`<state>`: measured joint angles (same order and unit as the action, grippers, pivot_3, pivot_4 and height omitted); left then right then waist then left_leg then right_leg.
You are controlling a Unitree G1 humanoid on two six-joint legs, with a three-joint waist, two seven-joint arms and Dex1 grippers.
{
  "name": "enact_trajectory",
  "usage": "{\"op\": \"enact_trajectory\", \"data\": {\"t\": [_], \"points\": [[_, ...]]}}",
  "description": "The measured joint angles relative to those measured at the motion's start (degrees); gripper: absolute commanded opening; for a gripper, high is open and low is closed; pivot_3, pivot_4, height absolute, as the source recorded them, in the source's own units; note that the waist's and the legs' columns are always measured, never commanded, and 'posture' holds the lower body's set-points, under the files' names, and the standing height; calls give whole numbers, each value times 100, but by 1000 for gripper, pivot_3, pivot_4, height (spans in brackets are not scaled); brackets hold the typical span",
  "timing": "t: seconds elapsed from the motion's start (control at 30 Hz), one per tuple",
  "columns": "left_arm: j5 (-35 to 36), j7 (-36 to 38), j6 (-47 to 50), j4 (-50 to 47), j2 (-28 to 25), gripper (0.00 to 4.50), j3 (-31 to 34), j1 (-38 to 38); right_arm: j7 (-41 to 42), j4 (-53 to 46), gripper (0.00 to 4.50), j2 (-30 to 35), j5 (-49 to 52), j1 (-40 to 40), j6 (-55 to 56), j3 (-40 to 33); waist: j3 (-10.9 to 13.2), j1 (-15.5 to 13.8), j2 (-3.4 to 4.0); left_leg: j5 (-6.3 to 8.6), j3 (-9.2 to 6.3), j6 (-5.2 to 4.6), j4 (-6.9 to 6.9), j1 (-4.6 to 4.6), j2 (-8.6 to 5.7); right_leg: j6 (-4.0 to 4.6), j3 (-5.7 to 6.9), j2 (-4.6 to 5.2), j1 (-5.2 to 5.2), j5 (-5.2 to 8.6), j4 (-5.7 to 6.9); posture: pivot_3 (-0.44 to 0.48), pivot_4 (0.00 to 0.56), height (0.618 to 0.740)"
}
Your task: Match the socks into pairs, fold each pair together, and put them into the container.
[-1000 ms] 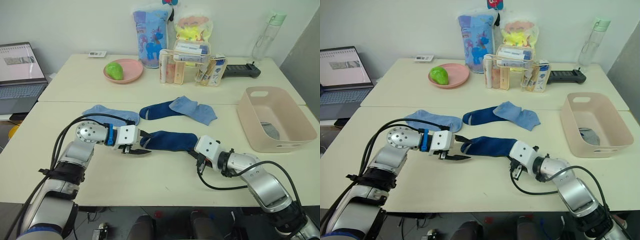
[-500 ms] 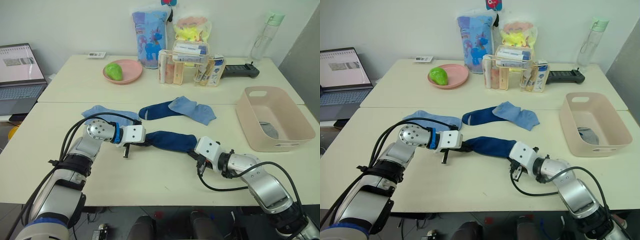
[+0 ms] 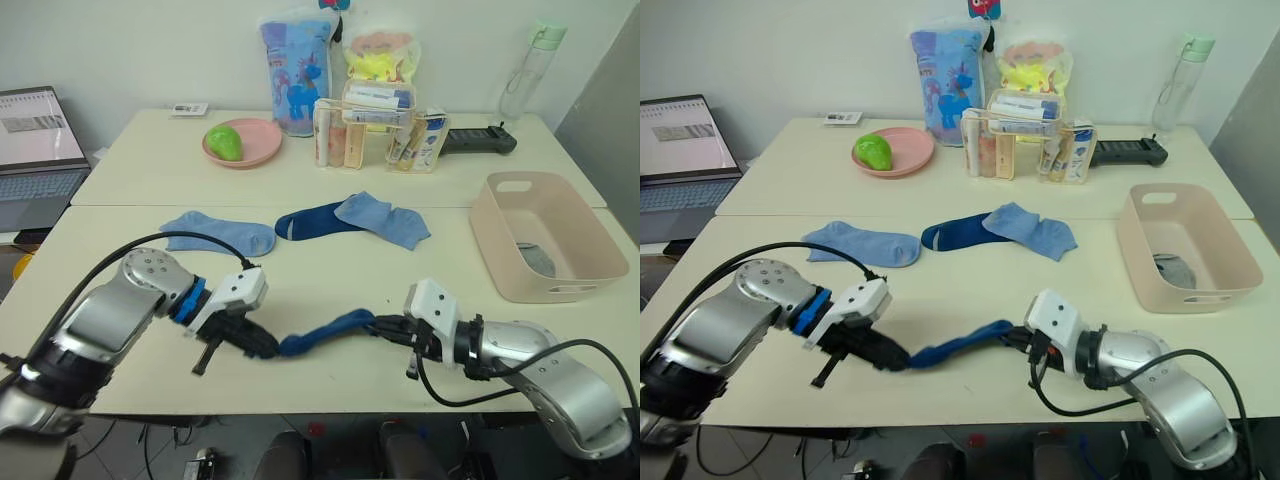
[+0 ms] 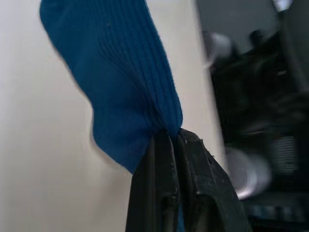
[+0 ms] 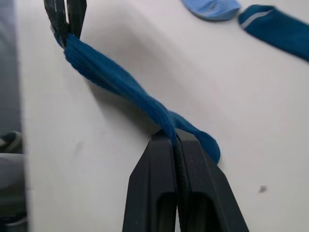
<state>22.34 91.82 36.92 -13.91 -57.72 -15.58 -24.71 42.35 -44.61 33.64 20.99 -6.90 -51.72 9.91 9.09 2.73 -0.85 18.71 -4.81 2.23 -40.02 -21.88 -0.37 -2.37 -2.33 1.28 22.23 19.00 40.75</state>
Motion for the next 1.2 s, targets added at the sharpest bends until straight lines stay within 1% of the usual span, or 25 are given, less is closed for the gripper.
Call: {"op": "enact_trajectory", "data": {"t": [0.1,0.2,0.27,0.33,0.43,0.6,0.77,0.83,0.9,0.93,1.1,1.2], "points": [[117,-66,400,-119,-5,28,-47,125,1,-306,0,119,699,77,-877,-276,0,-31,-1,0,-1,-1,-2,4,-2,0,3,-2,-5,0,2,0,150,703],[-23,-133,425,124,81,28,-312,25,-177,-231,0,122,982,-3,-1472,-357,0,-44,-1,1,6,-1,-2,6,-3,1,7,-5,-3,0,2,0,150,703],[-310,-237,370,775,516,28,-636,-439,-378,61,0,51,952,-303,-1644,-268,0,-67,-2,0,8,-2,-5,7,-9,1,12,-15,-3,0,9,0,150,703],[-659,-361,209,1650,1029,28,-957,-1006,-590,439,0,-46,834,-654,-1640,-82,0,-92,-5,-1,10,-3,-9,2,-13,1,12,-21,-1,0,7,0,150,703],[-1142,-401,-344,2657,1432,28,-1232,-1626,-795,904,0,-61,608,-1000,-1510,101,-1,-85,-5,-2,17,-1,-7,-10,-12,1,7,-15,10,1,-5,0,150,703],[-1641,-359,-1141,4102,1997,28,-1351,-2422,-898,1378,0,-47,453,-1453,-1326,120,-1,-82,-5,-3,15,0,-4,-13,-9,1,5,-1,17,1,-7,0,150,703],[-1841,-432,-1711,5129,2387,28,-1226,-2834,-938,1621,0,-2,245,-1578,-1084,234,-1,-82,-5,-1,14,-2,-8,-12,-10,1,5,1,16,1,3,0,150,703],[-1816,-657,-1897,5367,2599,0,-951,-2892,-949,1711,499,48,79,-1579,-814,287,0,-82,-6,-1,14,-2,-11,-14,-11,1,5,3,17,1,2,0,150,703],[-1795,-761,-2105,5305,2645,488,-799,-2875,-978,1737,1029,136,-80,-1576,-527,283,0,-81,-6,-2,15,-1,-11,-18,-10,0,4,5,21,1,-1,0,150,703],[-1783,-796,-2179,5169,2632,737,-668,-2829,-997,1737,1441,156,-156,-1552,-398,246,0,-81,-6,-4,14,3,-11,-19,-9,0,4,5,23,1,0,0,150,703],[-1689,-1241,-2203,4779,2571,2328,-134,-2593,-1212,1731,3237,103,-262,-1299,-172,-19,0,-71,-6,-5,18,5,-8,-22,-6,1,-3,4,37,1,12,0,150,703],[-1625,-1627,-2061,4612,2494,3288,229,-2406,-1374,1599,4311,-42,-268,-1155,-133,-342,0,-63,-6,-5,18,5,-9,-23,-5,1,-3,4,40,1,16,0,150,703]]}}
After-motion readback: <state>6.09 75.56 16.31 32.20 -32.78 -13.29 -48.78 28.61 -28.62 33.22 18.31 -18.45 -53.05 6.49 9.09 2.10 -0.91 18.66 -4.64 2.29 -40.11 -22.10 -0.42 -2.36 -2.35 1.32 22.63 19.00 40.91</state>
